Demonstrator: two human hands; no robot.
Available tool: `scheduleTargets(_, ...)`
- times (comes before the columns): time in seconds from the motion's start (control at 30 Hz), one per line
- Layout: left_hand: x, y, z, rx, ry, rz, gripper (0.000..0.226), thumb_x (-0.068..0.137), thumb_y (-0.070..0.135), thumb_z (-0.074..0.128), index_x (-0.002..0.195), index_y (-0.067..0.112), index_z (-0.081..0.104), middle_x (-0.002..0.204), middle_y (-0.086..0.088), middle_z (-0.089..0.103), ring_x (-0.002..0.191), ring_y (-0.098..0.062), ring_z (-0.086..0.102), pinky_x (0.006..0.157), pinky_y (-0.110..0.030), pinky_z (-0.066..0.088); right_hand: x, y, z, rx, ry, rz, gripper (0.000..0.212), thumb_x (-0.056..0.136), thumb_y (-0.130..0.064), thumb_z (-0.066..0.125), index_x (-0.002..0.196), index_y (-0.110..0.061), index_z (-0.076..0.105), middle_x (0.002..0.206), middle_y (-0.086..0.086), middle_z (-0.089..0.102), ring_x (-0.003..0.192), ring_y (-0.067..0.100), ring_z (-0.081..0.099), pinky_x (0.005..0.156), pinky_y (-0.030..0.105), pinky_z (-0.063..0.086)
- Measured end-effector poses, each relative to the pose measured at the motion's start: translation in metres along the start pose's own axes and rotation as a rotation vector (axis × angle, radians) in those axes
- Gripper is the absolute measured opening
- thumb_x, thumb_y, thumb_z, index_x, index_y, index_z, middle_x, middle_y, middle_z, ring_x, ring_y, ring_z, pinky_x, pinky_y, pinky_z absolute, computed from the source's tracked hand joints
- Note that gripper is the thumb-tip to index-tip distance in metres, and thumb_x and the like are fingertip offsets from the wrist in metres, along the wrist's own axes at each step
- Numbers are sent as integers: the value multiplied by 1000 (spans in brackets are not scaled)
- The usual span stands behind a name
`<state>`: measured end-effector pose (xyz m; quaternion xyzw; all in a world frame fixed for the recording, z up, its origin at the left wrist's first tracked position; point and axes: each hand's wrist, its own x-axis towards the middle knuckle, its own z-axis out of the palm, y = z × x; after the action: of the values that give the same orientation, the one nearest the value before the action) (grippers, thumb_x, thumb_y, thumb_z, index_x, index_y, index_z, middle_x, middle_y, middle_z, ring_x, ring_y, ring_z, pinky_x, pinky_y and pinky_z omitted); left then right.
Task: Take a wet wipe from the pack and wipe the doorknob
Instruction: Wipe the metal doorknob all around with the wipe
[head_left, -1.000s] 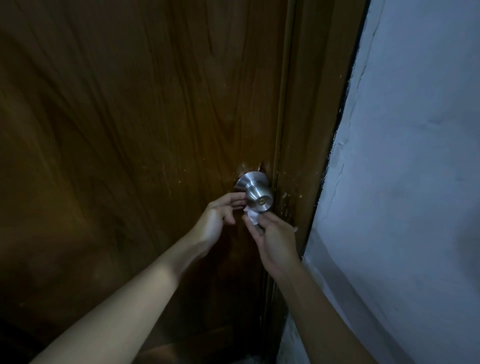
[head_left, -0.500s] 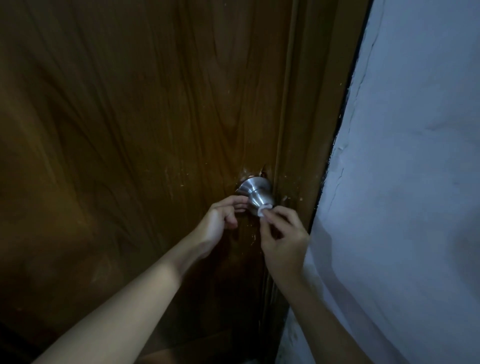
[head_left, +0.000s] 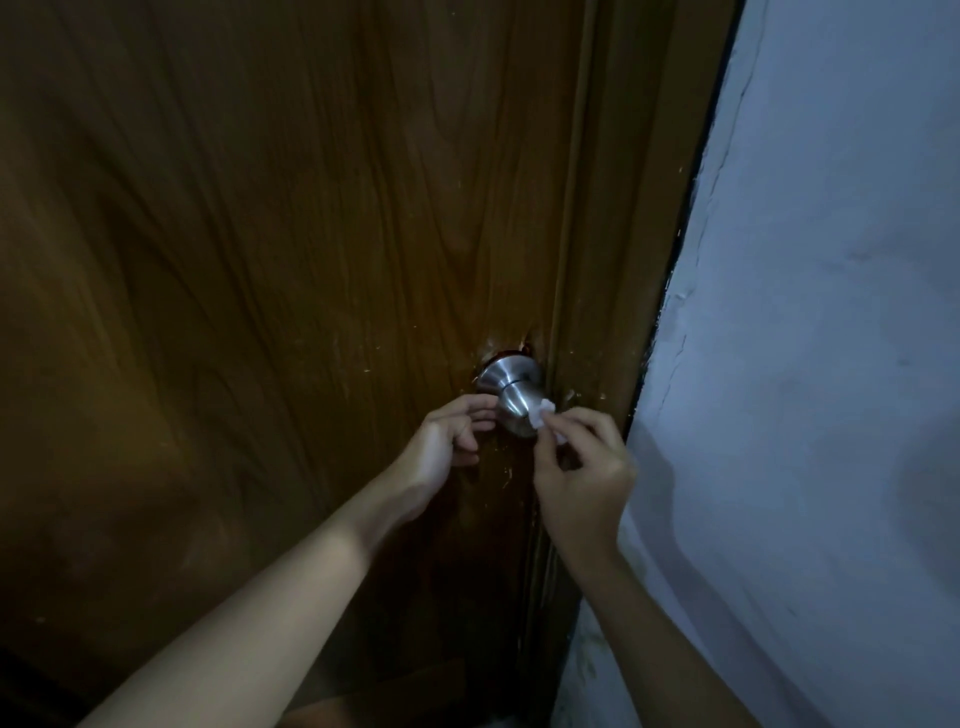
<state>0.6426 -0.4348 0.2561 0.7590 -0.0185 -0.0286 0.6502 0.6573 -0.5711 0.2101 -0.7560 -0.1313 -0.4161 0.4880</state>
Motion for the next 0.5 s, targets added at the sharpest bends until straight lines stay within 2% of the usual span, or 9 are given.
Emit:
scheduleTargets(0.17, -1, 2, 1, 12, 13, -16, 69, 55, 18, 38, 123, 11, 49, 121, -5, 52, 118, -18, 47, 90, -31, 41, -7, -3, 9, -36, -59, -61, 17, 71, 5, 73, 86, -1, 72, 86, 13, 69, 83, 6, 57, 78, 1, 42)
scheduleTargets(0.33, -4, 2, 2, -4, 2, -34, 57, 58, 15, 43, 114, 25, 53, 119, 3, 54, 120, -18, 46, 98, -42, 40, -12, 10, 1, -45, -360, -63, 16, 68, 4, 75, 79, -6, 73, 85, 7, 71, 75, 3, 59, 69, -4, 40)
scheduleTargets(0.4, -7, 1, 4, 13, 10, -44, 55, 70, 9, 47, 124, 20, 49, 128, -2, 50, 123, -19, 45, 97, -37, 41, -15, 14, -6, 12, -388, 50, 18, 70, 4, 72, 82, -9, 72, 84, 1, 69, 73, -1, 60, 69, -1, 43)
scheduleTargets(0.5, -12, -3, 7, 31, 26, -67, 47, 84, -4, 47, 127, 16, 46, 130, -4, 52, 120, -17, 49, 87, -25, 45, -7, 12, -17, 268, -380, 369, 21, 74, 3, 69, 83, -15, 65, 80, -5, 65, 72, -1, 62, 64, 8, 50)
